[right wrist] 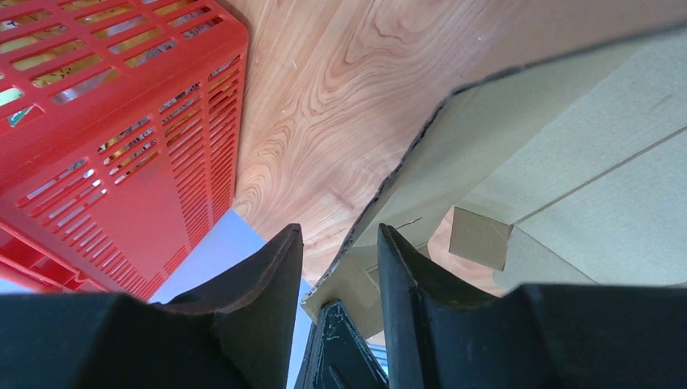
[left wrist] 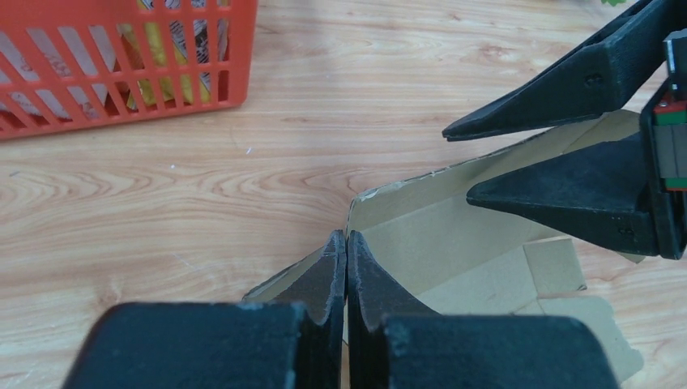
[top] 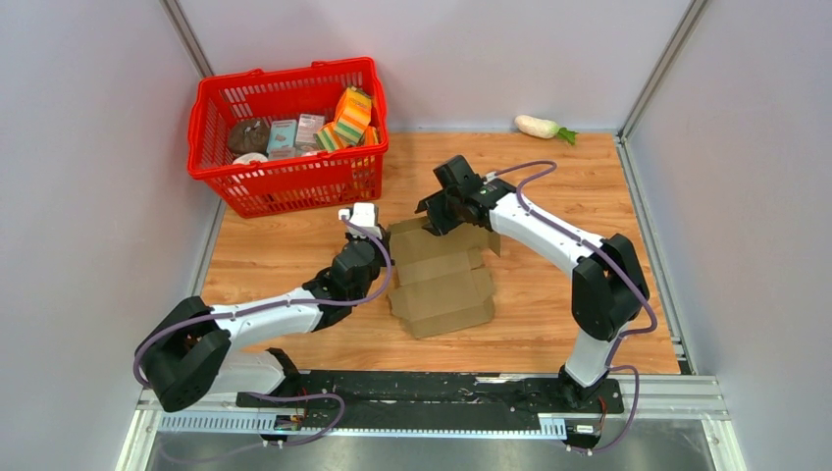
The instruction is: Fold the paper box
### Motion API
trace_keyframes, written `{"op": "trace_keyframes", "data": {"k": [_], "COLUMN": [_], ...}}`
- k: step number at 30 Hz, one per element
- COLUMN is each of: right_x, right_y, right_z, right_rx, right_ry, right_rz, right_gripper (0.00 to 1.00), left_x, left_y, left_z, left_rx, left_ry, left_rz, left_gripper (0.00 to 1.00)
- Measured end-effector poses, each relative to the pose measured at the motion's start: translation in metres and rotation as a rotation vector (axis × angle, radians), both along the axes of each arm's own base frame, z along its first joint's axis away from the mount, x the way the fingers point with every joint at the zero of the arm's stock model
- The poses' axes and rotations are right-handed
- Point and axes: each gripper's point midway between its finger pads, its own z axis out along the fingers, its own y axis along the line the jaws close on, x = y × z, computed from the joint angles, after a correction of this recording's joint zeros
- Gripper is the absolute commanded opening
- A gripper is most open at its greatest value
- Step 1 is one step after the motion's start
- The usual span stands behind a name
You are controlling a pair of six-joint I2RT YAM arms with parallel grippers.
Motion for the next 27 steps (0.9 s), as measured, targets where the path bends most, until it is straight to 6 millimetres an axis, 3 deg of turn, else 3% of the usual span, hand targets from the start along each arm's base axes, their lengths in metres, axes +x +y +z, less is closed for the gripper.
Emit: {"op": "trace_keyframes", "data": {"k": [4,7,10,11,14,18,20,23,27], "right_x": [0.001,0.001,0.001,0.0,-0.001,-0.002,-0.001,0.006,0.012], "right_y": [0.002,0.003,0.005,0.006,0.007,0.001,-0.006,-0.013,-0.015], "right_z": [-0.003,-0.009,-0.018,-0.021,-0.027,-0.043,-0.049,-0.049,-0.038], "right_rx": [0.007,0.021,0.059,0.071,0.084,0.096,0.099,0.11,0.166], "right_ry": [0.004,0.002,0.006,0.007,-0.003,-0.022,-0.03,-0.063,-0.151], "right_rz": [0.012,0.02,0.035,0.046,0.081,0.118,0.135,0.161,0.203], "right_gripper": [0.2,0.0,0.0,0.0,0.0,0.0,0.0,0.0,0.0], "left_x": [0.0,-0.002,-0.009,-0.013,-0.025,-0.041,-0.049,-0.058,-0.066], "left_y": [-0.002,-0.003,-0.002,-0.001,0.002,0.015,0.027,0.042,0.055], "left_z": [0.002,0.002,-0.002,-0.003,0.004,0.044,0.055,0.044,-0.009], "left_rx": [0.019,0.041,0.066,0.072,0.057,-0.041,-0.072,-0.079,-0.011], "left_ry": [-0.014,-0.016,0.013,0.028,0.051,-0.008,-0.034,-0.026,0.062], "left_rz": [-0.023,-0.042,-0.072,-0.086,-0.118,-0.133,-0.128,-0.108,-0.102], "left_gripper": [0.0,0.03,0.2,0.32,0.5,0.51,0.5,0.49,0.52]}}
